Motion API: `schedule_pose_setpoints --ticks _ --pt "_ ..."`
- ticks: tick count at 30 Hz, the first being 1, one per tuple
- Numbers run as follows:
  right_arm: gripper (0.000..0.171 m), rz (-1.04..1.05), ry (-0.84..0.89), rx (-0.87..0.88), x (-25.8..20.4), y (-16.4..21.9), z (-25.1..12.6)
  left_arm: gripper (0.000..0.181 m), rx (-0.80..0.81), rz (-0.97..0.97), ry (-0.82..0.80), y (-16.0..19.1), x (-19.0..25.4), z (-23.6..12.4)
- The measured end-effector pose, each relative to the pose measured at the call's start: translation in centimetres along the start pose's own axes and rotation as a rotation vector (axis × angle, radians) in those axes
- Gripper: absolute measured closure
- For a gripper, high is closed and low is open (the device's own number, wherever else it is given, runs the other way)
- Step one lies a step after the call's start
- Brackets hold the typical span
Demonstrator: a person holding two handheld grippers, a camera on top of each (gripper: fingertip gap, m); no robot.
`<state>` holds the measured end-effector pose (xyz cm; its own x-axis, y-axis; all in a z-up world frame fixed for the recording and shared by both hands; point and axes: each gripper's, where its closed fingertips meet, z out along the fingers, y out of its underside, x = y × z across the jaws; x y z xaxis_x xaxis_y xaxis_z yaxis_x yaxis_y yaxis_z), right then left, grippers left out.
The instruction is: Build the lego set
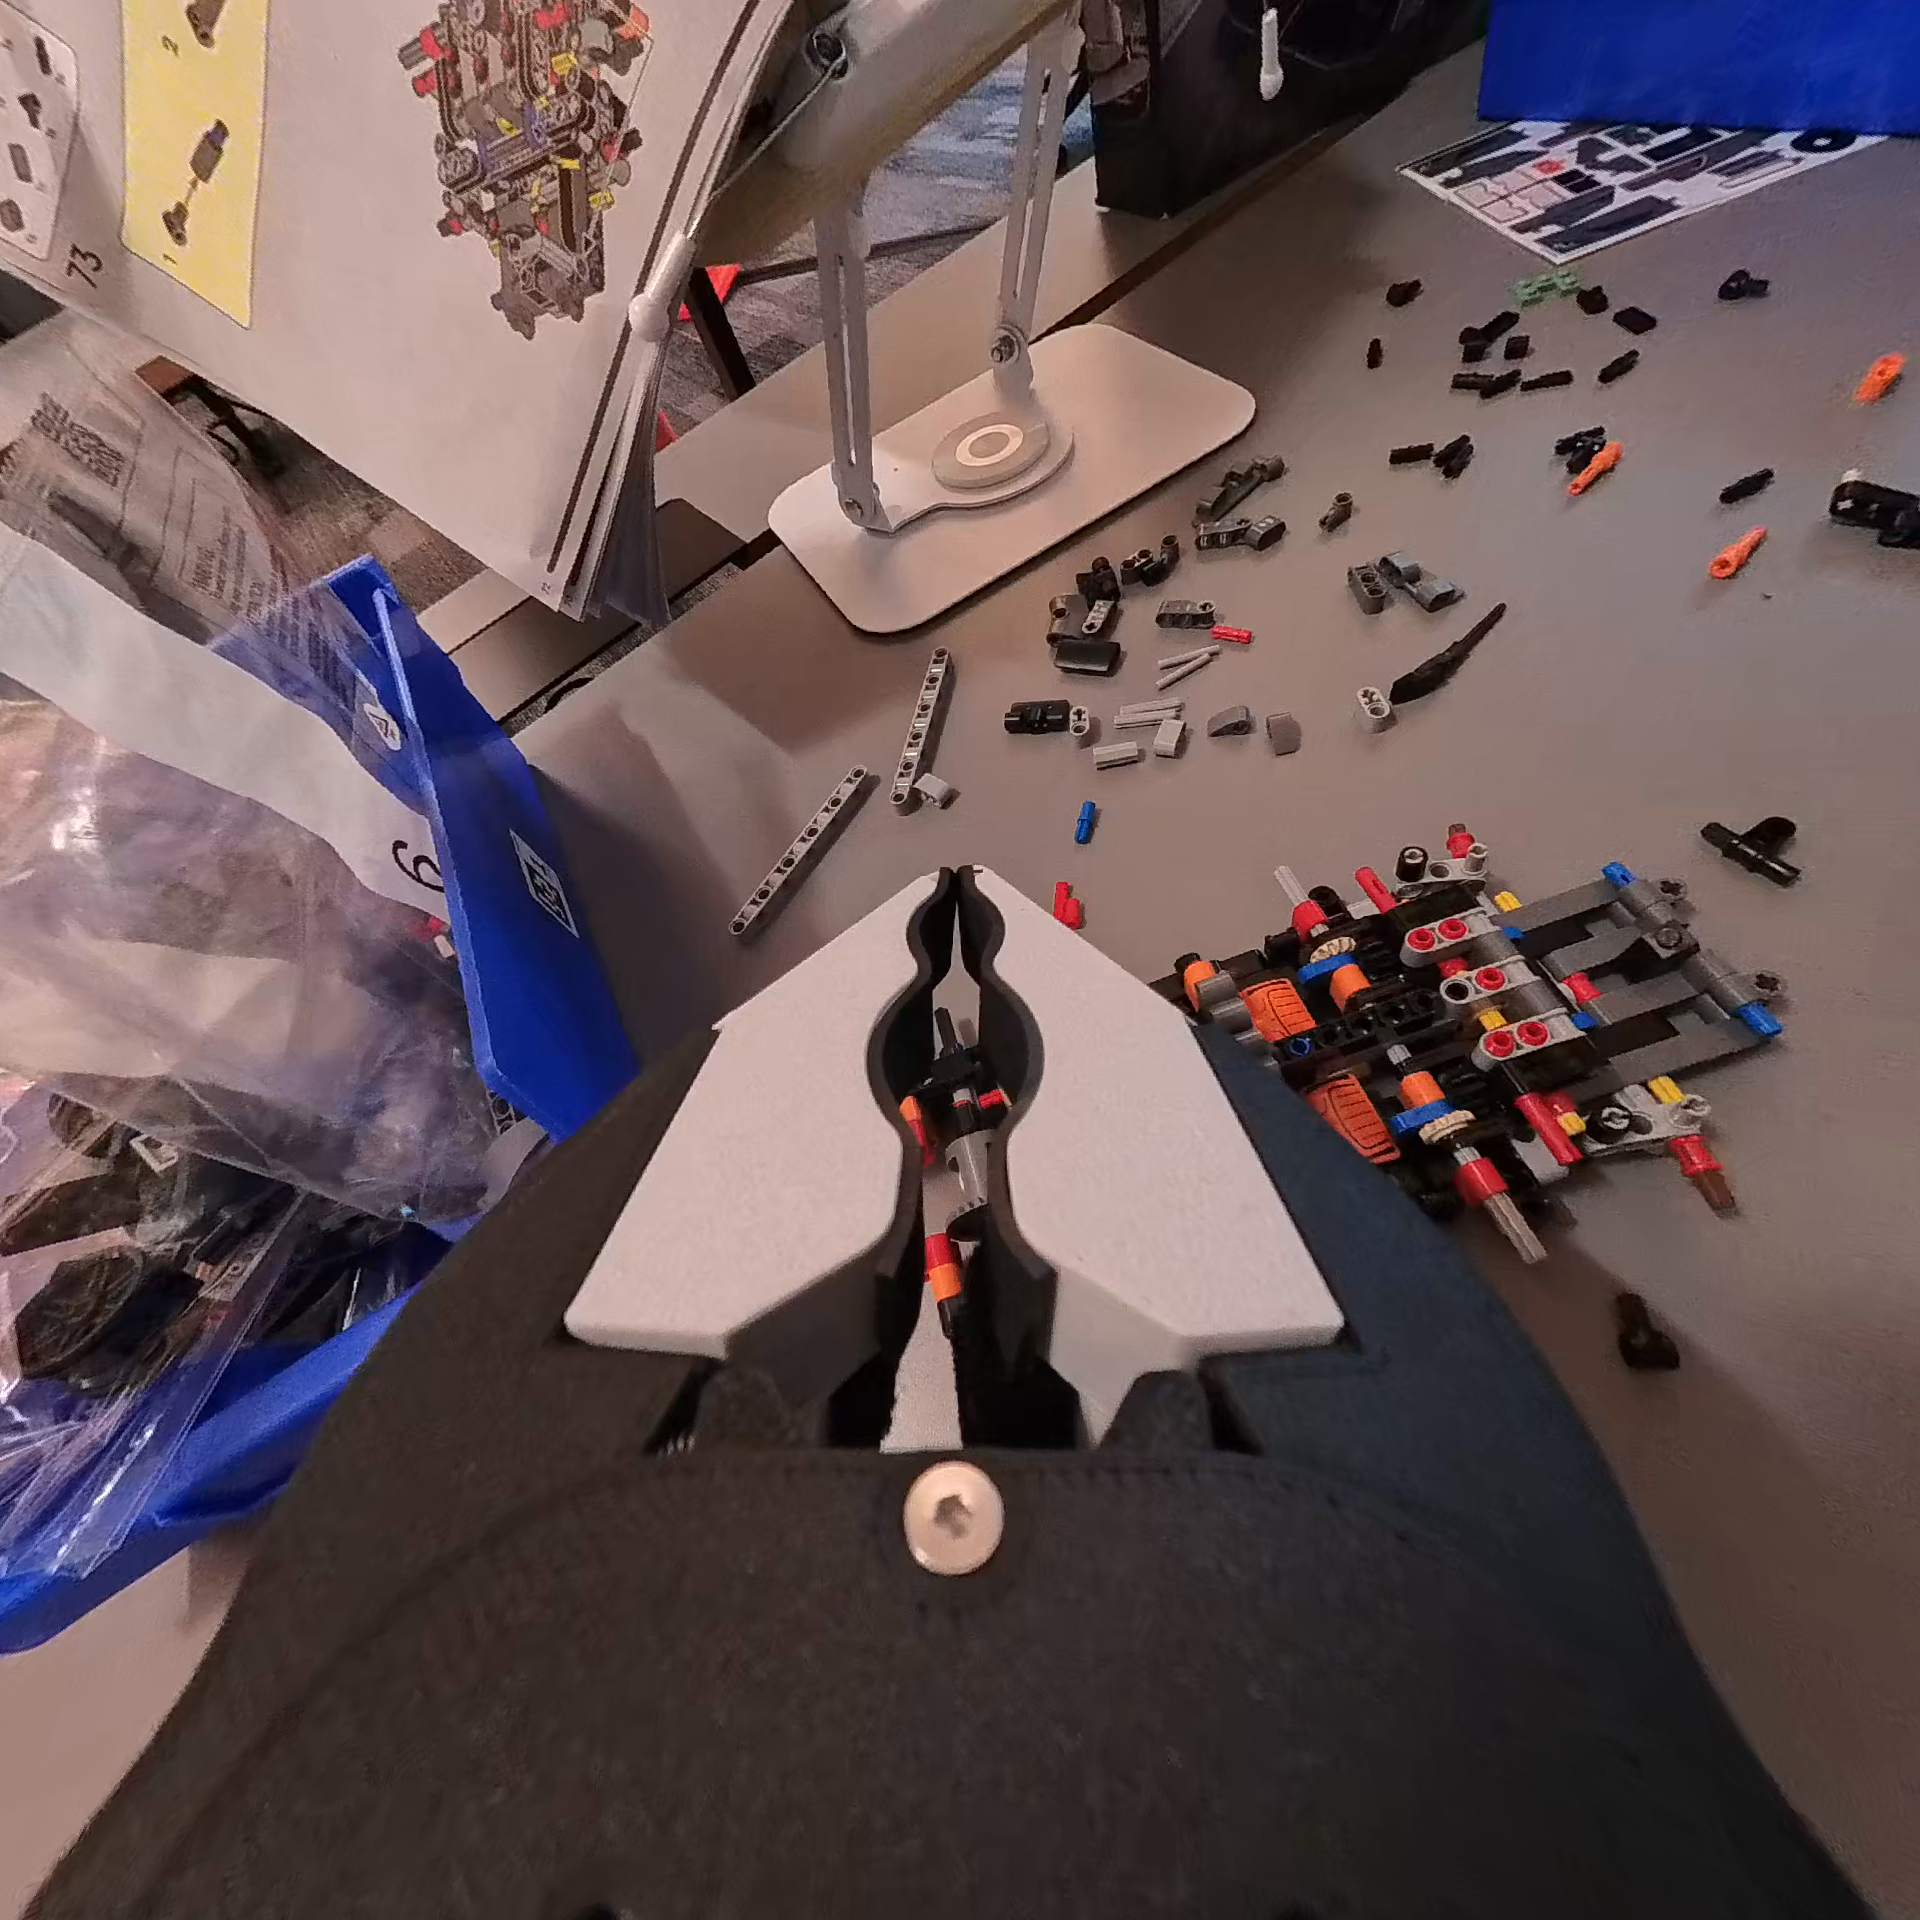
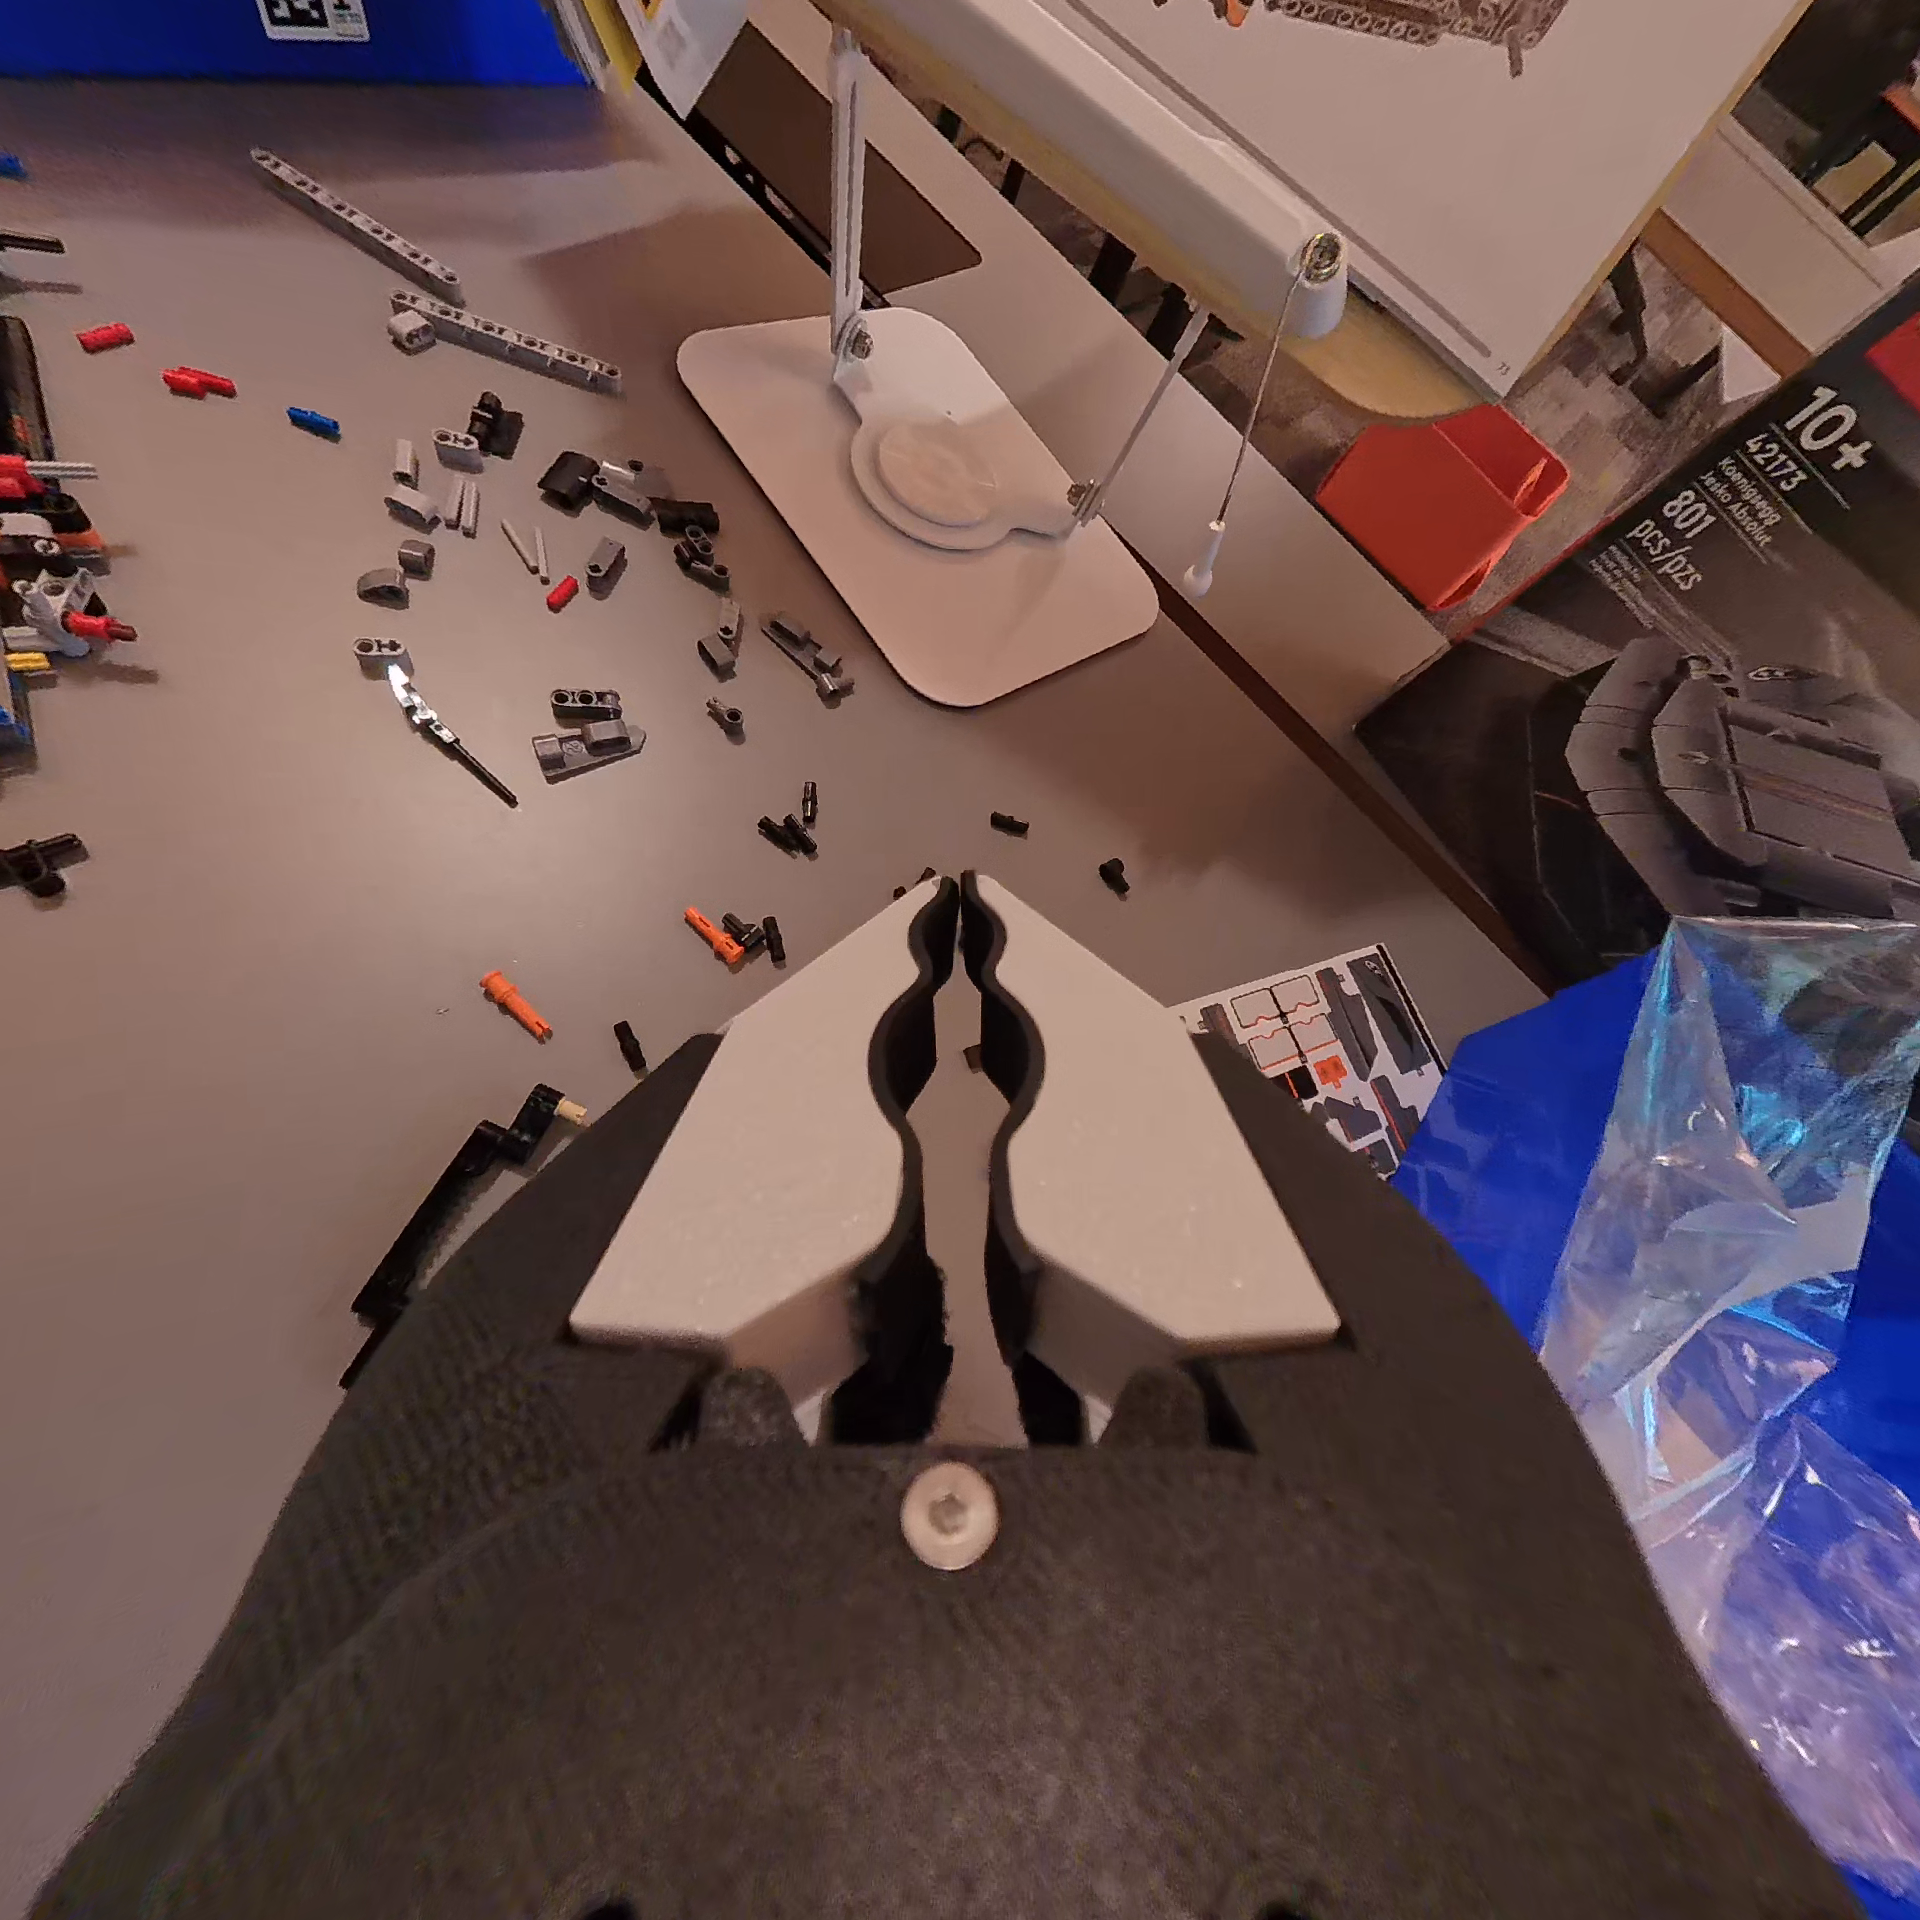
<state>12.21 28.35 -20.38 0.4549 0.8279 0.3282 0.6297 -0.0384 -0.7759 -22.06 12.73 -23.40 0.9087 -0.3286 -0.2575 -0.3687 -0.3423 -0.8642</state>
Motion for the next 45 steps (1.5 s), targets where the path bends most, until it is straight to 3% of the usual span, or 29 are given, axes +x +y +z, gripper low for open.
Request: schedule_pose_setpoints --ticks 1,31,39,45 --pt "0.171 -0.001 -0.004 -0.002 -0.1 0.0 0.0 0.181 0.000 -0.001 0.001 0.0 0.0 0.0" --pt "0.162 -0.119 -0.448 -0.296 -9.2 5.6 1.1 0.181 -0.017 0.007 0.007 0.3 0.0 0.0" --pt "0.160 -0.279 -0.669 -0.191 -19.3 2.8 2.8 0.181 -0.018 0.013 0.017 0.2 0.4 0.1" --pt "0.156 -0.374 -0.665 -0.165 -24.0 2.8 5.1 0.181 -0.013 0.017 0.016 0.1 0.4 -0.1"
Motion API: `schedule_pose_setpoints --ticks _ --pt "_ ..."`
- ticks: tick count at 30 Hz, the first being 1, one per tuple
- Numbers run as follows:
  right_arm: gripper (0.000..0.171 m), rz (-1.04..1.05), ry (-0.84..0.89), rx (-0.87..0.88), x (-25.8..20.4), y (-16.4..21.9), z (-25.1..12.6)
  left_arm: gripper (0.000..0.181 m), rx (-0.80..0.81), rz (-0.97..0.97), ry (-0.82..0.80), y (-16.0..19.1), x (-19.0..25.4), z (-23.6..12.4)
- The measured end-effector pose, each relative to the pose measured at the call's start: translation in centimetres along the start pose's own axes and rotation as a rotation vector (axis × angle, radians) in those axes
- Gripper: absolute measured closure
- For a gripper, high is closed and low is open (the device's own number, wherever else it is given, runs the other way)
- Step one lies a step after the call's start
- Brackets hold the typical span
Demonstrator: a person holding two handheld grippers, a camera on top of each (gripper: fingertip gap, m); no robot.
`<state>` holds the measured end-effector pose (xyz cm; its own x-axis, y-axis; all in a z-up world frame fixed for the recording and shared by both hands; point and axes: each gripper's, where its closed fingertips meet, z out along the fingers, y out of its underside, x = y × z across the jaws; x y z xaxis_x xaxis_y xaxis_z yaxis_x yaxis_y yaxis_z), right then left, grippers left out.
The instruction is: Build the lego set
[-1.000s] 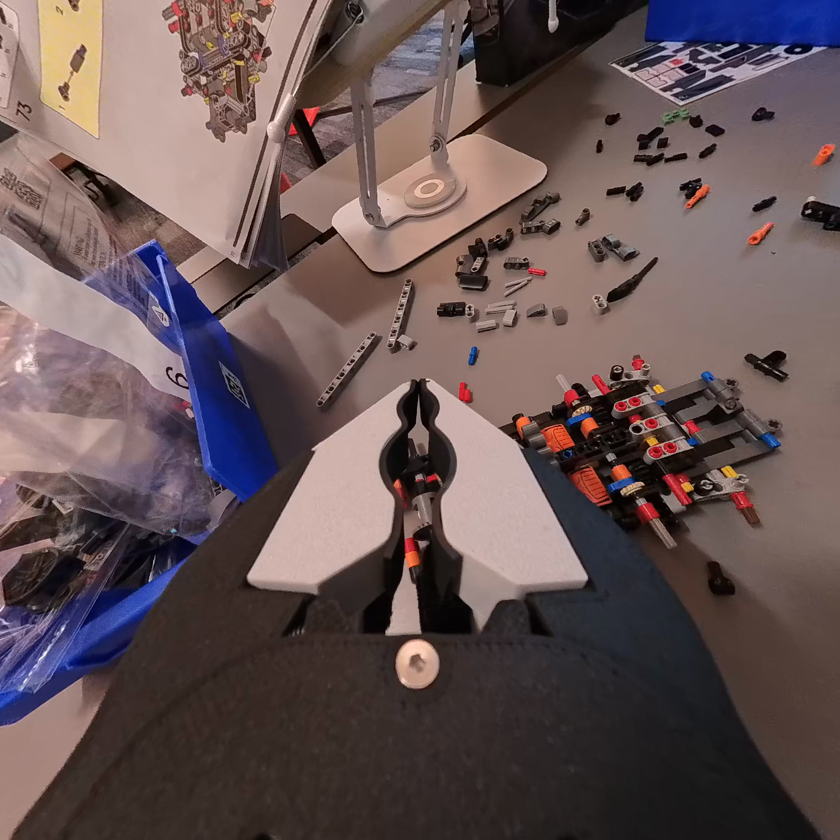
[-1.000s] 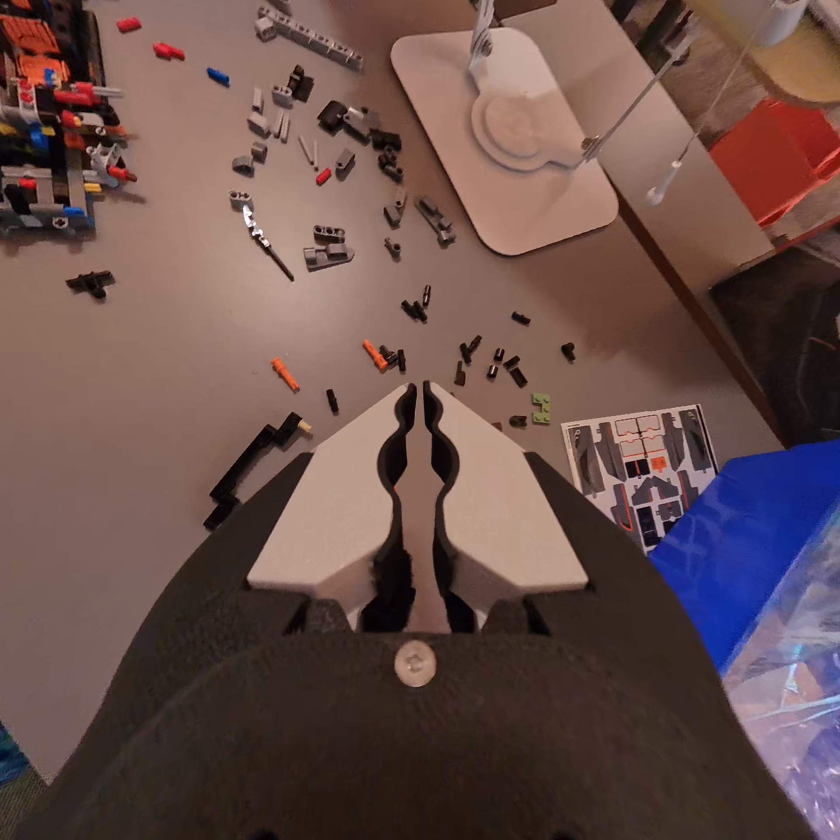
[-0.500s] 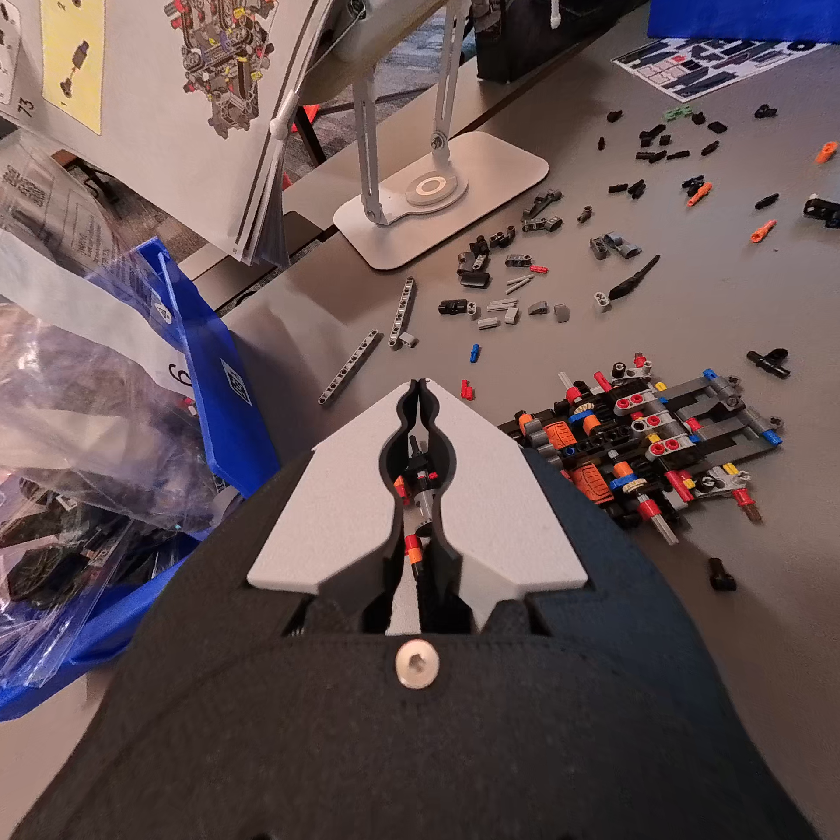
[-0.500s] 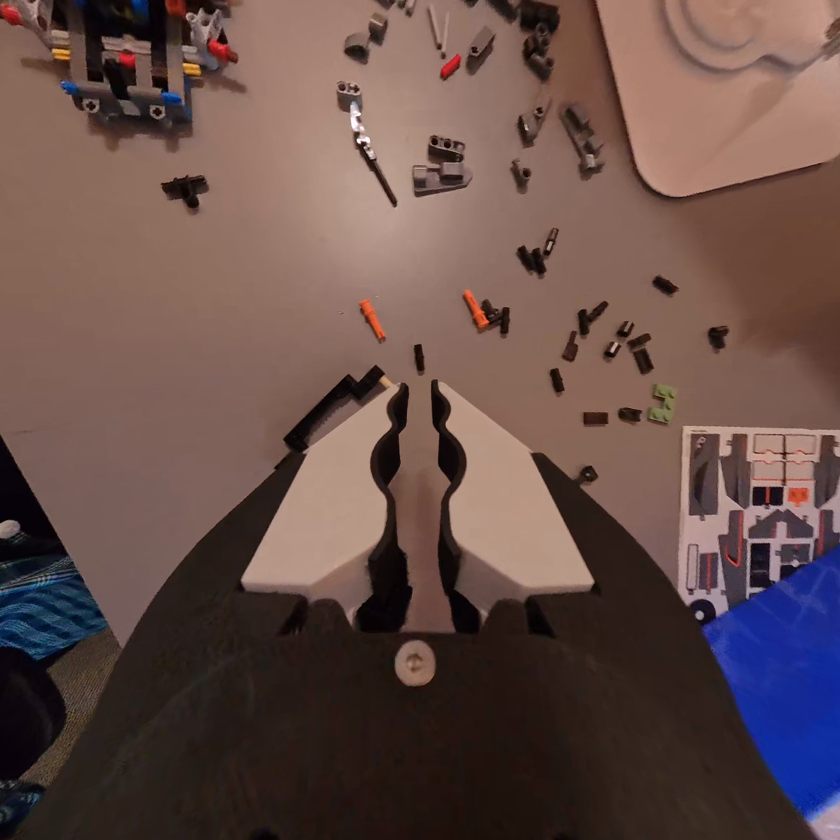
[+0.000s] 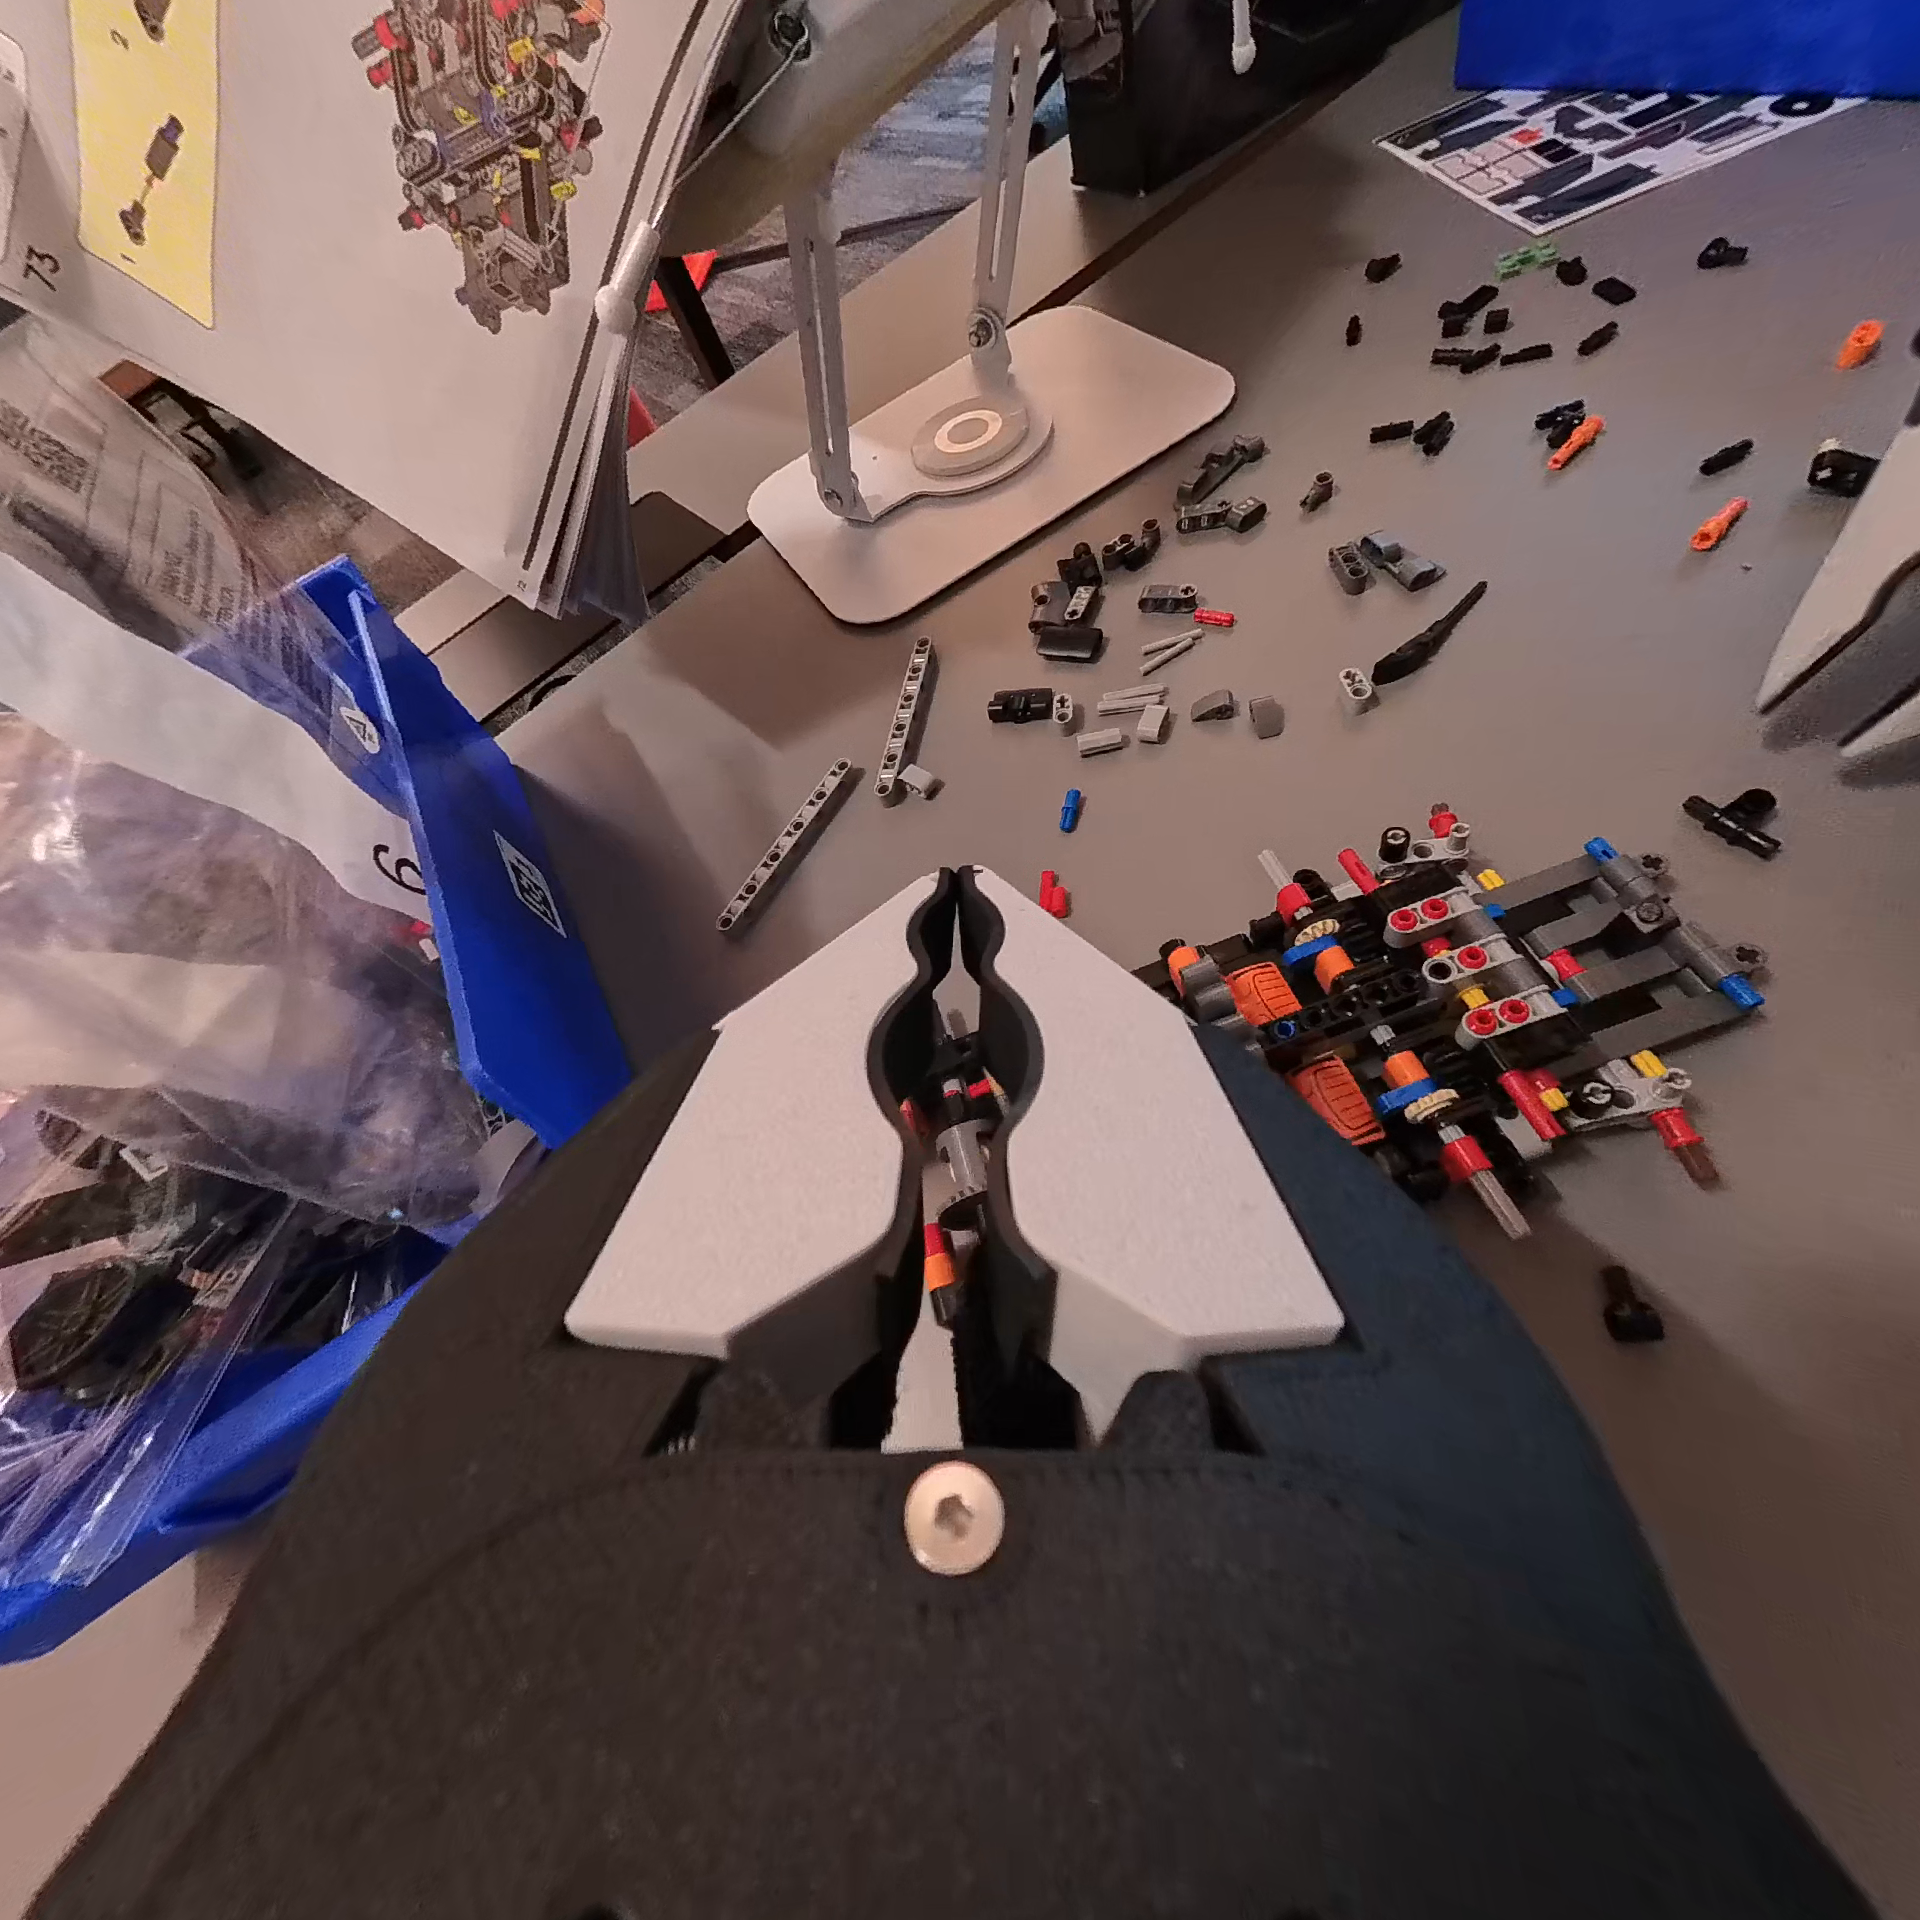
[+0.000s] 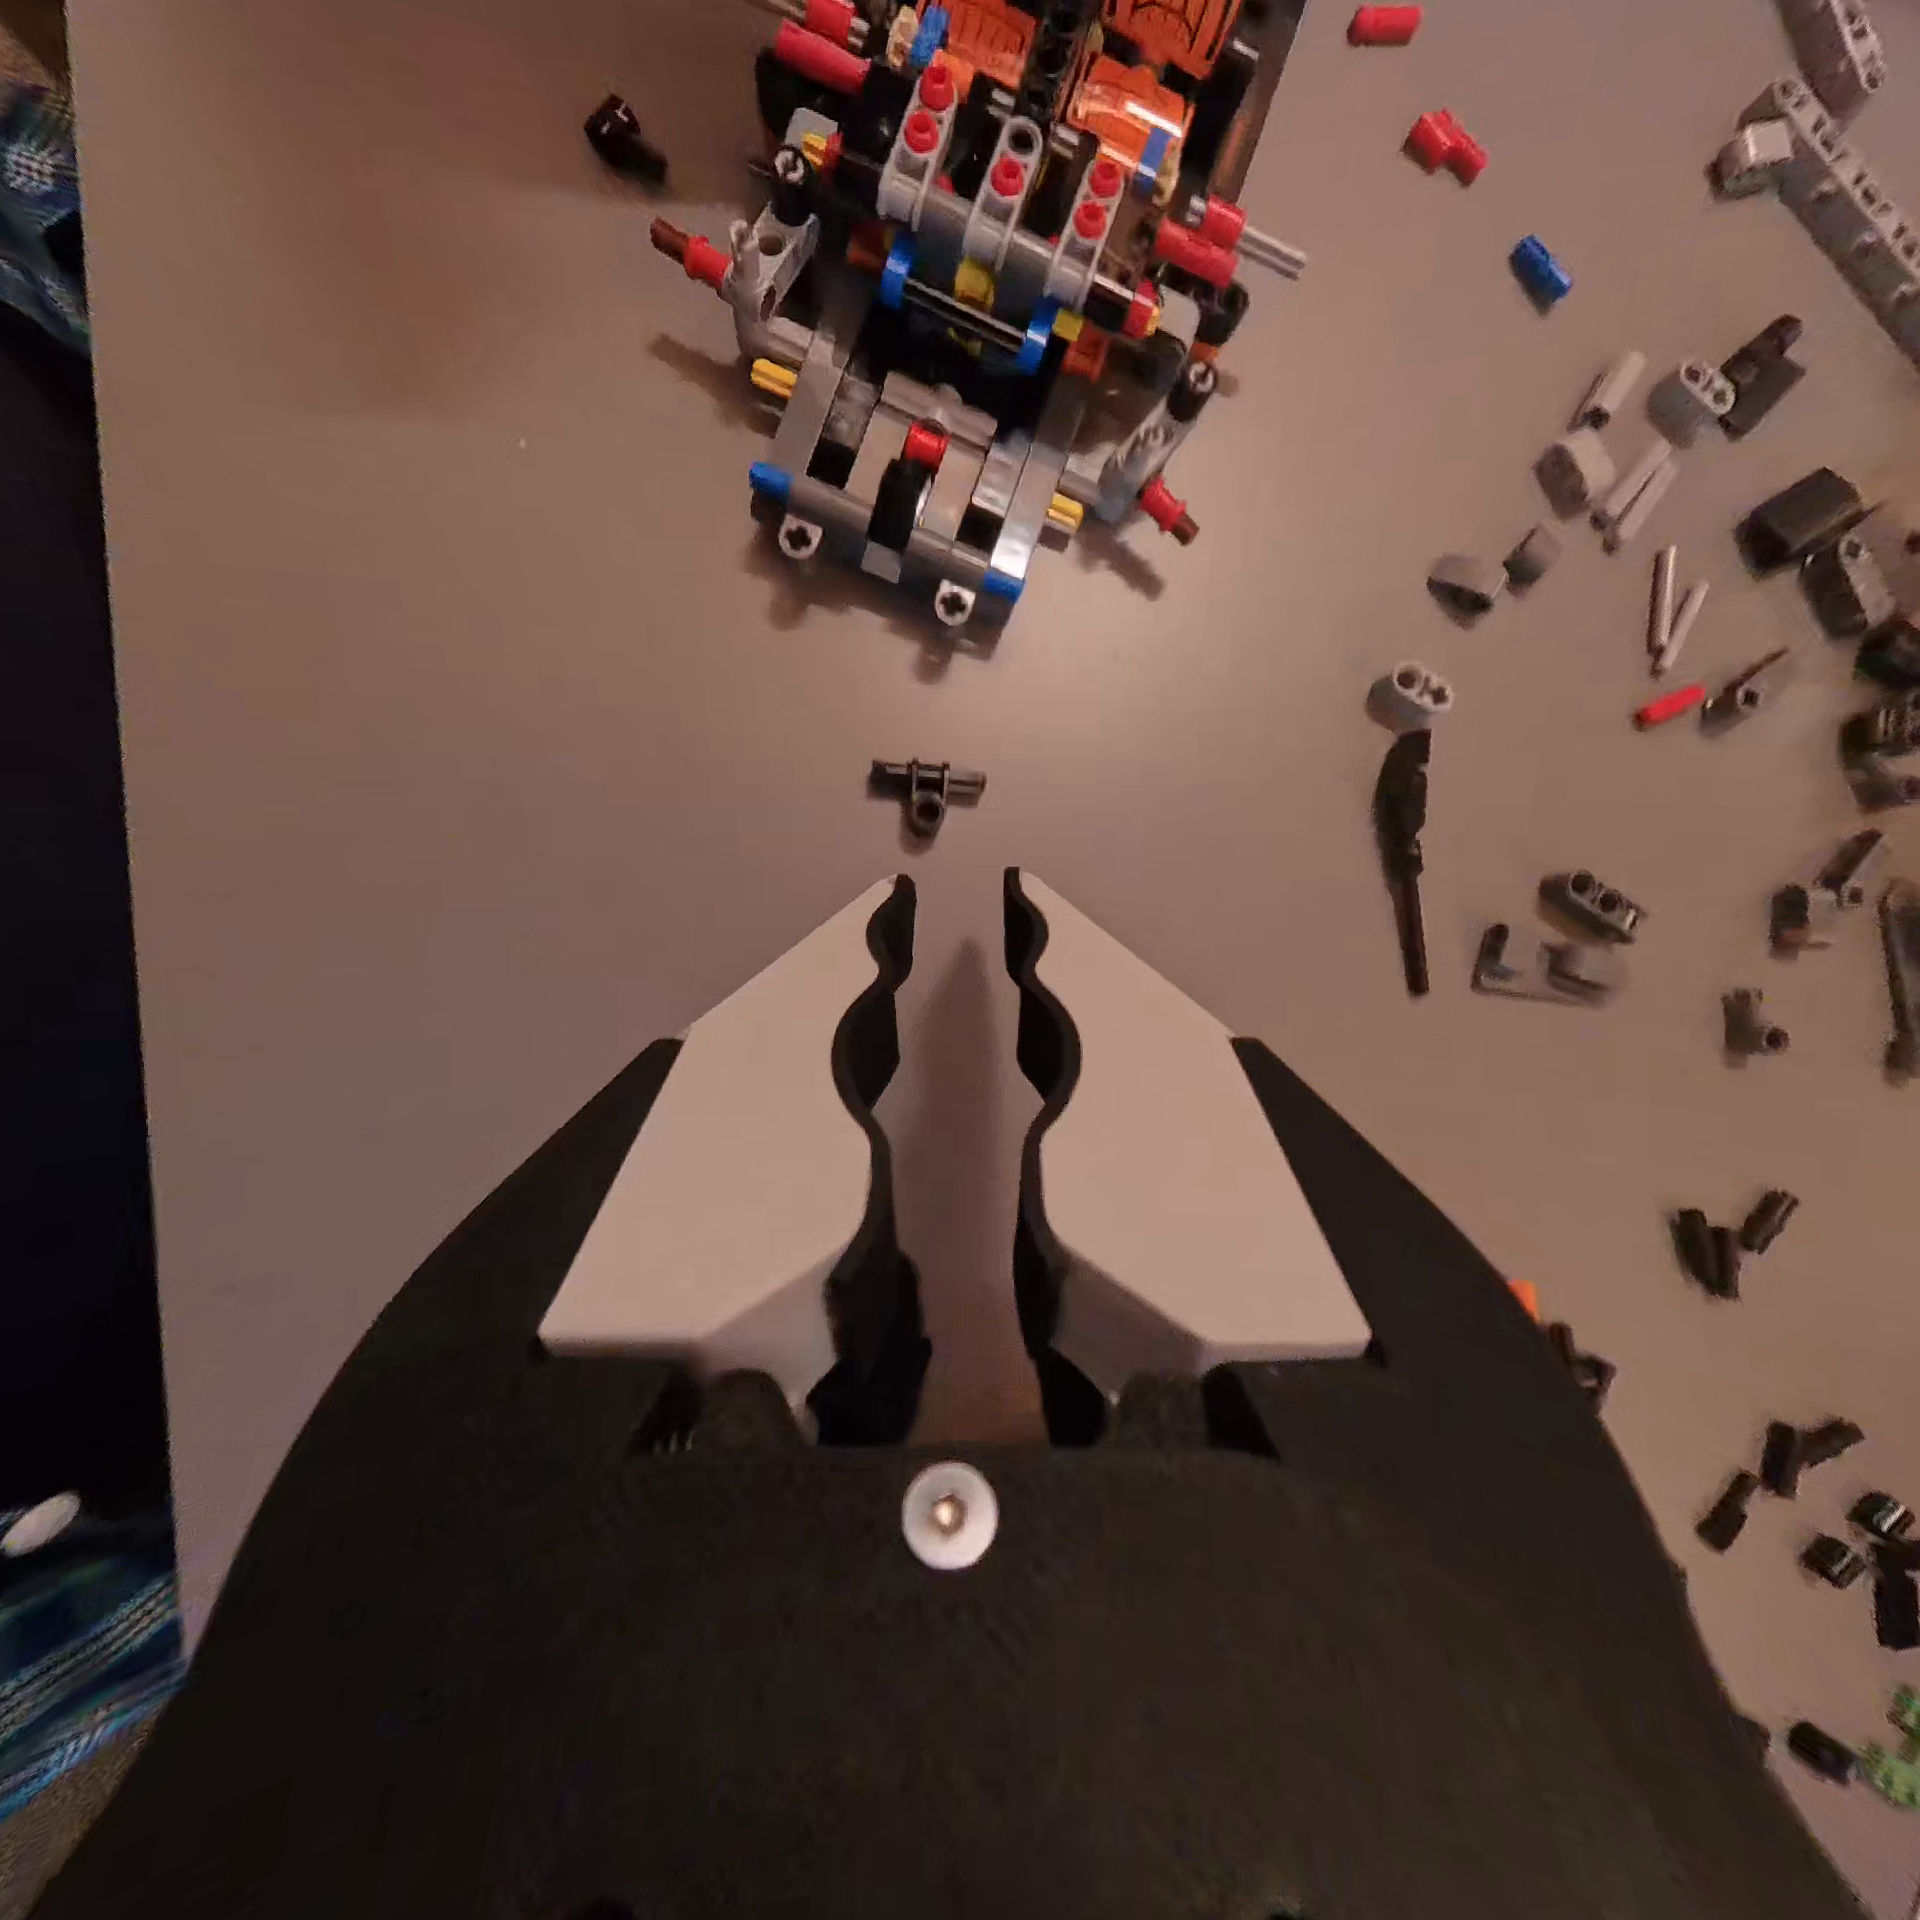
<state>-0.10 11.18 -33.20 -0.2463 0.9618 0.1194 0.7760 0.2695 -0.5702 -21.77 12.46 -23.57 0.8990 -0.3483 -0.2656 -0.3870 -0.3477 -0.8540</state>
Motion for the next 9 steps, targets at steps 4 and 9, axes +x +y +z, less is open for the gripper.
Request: schedule_pose_setpoints --ticks 4,9 --pt "0.157 -0.001 -0.023 0.017 -0.5 -0.8 0.9 0.181 0.001 -0.005 0.000 0.2 -0.2 0.0" --pt "0.158 0.005 -0.042 0.013 -0.9 -0.9 1.7 0.181 0.003 -0.002 0.003 0.5 -0.1 0.0"
